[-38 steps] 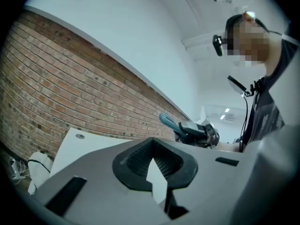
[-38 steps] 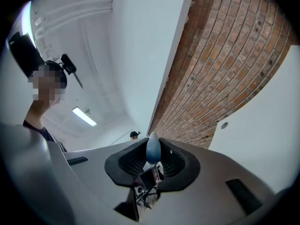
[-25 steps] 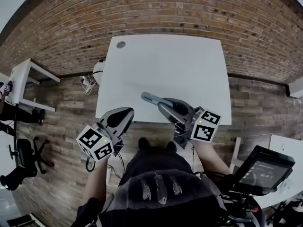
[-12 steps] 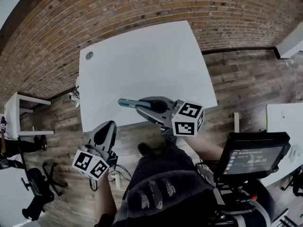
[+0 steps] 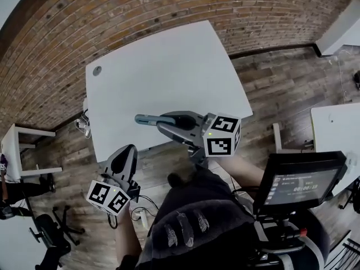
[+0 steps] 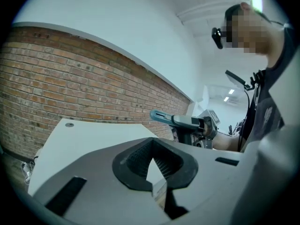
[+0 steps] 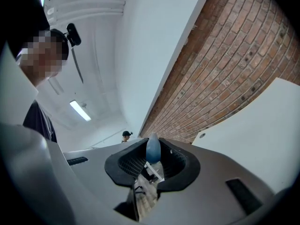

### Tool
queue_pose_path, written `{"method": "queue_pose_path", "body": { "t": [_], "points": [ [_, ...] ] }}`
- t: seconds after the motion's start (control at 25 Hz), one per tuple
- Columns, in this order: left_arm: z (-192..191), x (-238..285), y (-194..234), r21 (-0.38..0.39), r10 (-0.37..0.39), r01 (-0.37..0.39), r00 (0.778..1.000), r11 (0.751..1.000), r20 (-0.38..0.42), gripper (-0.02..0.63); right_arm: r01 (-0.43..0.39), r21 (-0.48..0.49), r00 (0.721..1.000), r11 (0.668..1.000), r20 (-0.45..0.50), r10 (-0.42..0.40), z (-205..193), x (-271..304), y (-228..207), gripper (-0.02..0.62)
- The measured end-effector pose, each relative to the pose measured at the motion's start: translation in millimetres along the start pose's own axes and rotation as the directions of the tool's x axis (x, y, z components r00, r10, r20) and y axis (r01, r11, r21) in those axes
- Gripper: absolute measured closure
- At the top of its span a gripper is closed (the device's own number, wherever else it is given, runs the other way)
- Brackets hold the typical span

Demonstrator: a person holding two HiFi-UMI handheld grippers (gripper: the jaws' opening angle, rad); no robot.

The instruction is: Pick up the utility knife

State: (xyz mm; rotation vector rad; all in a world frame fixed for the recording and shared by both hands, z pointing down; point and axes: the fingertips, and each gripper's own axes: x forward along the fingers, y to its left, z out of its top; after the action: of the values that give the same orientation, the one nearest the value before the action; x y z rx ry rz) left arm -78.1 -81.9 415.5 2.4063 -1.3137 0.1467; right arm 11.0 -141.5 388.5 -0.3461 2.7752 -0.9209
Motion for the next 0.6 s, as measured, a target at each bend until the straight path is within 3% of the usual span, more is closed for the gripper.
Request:
{"method": "queue_pose_path", "body": {
  "t": [0.28,0.48,0.6],
  "points": [
    [11,-3,0,-0.01,-0.071,0.072,0.996,0.997,0.053,0.614,0.034,0.027,0.999,0.999,0.015,-0.035,4,1,12,0.528],
    [15,1,-14,0.07,-0.134,0.131,0.99,0.989,0.037,0.614,0.064,0.021,0.998,0.998,0.006,-0.064,6,0,13,0.528],
    [17,-13,-8,0.062,-0.135,0.131,0.989,0.989,0.059,0.614,0.075,-0.007,0.997,0.997,-0.003,-0.075,-2,9,26,0.528]
  ]
}}
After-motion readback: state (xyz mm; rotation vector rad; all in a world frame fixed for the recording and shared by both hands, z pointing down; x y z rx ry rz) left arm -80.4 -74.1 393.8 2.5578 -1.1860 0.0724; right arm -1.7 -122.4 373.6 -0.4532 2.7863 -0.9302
